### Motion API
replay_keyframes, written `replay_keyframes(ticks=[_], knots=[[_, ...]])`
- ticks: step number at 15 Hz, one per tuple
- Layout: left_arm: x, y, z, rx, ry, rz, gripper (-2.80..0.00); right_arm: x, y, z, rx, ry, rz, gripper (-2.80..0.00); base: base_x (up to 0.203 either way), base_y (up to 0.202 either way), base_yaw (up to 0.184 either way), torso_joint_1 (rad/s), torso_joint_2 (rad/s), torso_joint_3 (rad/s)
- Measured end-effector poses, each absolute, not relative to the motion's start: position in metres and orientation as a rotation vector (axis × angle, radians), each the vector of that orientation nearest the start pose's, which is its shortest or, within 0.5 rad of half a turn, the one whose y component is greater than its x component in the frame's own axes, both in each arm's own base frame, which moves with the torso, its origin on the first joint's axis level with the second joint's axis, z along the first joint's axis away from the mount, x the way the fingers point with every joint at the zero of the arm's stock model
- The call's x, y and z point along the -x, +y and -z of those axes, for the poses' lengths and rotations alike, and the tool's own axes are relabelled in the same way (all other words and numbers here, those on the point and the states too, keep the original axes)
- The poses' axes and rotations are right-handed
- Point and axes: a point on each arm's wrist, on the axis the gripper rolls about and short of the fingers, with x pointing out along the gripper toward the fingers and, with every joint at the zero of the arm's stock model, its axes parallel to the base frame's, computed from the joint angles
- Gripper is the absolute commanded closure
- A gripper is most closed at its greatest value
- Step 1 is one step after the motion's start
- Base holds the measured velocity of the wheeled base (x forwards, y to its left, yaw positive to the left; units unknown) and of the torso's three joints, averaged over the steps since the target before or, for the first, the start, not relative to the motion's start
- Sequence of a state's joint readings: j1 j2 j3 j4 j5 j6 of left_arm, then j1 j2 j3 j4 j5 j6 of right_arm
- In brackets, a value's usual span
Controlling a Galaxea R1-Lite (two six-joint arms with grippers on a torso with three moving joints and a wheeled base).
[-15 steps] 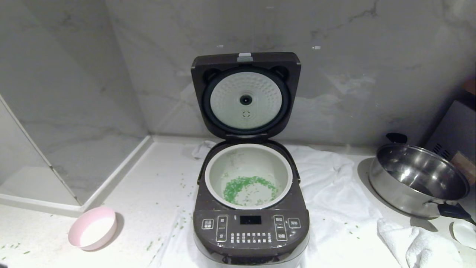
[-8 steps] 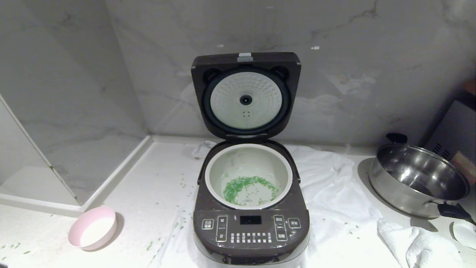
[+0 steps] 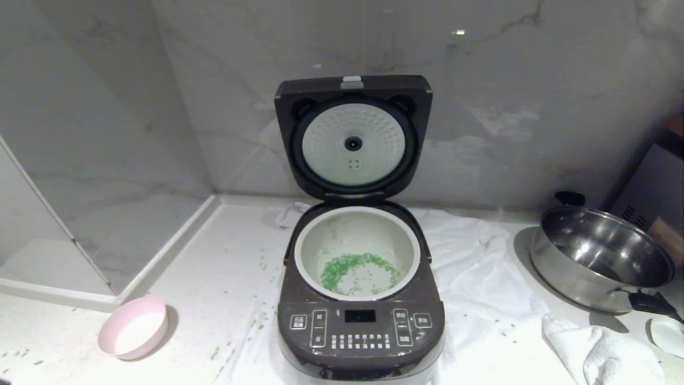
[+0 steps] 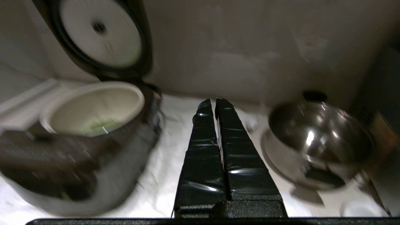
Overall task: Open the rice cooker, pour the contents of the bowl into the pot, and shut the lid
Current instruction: Close the rice cooker
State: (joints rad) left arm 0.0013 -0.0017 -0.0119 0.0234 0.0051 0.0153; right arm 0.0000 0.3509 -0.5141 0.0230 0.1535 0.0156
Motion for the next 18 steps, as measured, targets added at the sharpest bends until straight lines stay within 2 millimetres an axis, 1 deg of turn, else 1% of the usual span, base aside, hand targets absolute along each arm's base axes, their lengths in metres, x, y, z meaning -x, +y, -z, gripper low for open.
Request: replay_keyframes(ticks=[2,3,4,6,8,11,14,15,16,18], knots=[[0.024,0.000,-0.076,-0.015,0.010,-0.007,0.00,-0.003,0.004,-0.278,-0.049,-0.149,-0.203,0.00,0.000,0.000,0.000,0.000,0.00,0.000],[0.024,0.000,-0.076,-0.015,0.010,-0.007,0.00,-0.018,0.005,-0.303,-0.071,-0.154,-0.223,0.00,0.000,0.000,0.000,0.000,0.00,0.000],[0.024,0.000,-0.076,-0.015,0.010,-0.006,0.00,-0.038,0.005,-0.328,-0.103,-0.152,-0.243,0.00,0.000,0.000,0.000,0.000,0.00,0.000],[0.024,0.000,-0.076,-0.015,0.015,-0.005,0.00,-0.081,0.006,-0.368,-0.175,-0.139,-0.267,0.00,0.000,0.000,0.000,0.000,0.00,0.000],[0.024,0.000,-0.076,-0.015,0.015,-0.005,0.00,-0.132,0.006,-0.395,-0.244,-0.100,-0.283,0.00,0.000,0.000,0.000,0.000,0.00,0.000],[0.024,0.000,-0.076,-0.015,0.015,-0.005,0.00,-0.199,0.007,-0.419,-0.341,-0.042,-0.347,0.00,0.000,0.000,0.000,0.000,0.00,0.000],[0.024,0.000,-0.076,-0.015,0.016,-0.005,0.00,-0.248,0.010,-0.433,-0.480,0.025,-0.509,0.00,0.000,0.000,0.000,0.000,0.00,0.000],[0.024,0.000,-0.076,-0.015,0.016,-0.005,0.00,-0.264,0.011,-0.431,-0.530,0.060,-0.570,0.00,0.000,0.000,0.000,0.000,0.00,0.000],[0.024,0.000,-0.076,-0.015,0.016,-0.005,0.00,-0.281,0.012,-0.426,-0.571,0.106,-0.633,0.00,0.000,0.000,0.000,0.000,0.00,0.000],[0.024,0.000,-0.076,-0.015,0.016,-0.005,0.00,-0.310,0.012,-0.409,-0.623,0.187,-0.684,0.00,0.000,0.000,0.000,0.000,0.00,0.000]])
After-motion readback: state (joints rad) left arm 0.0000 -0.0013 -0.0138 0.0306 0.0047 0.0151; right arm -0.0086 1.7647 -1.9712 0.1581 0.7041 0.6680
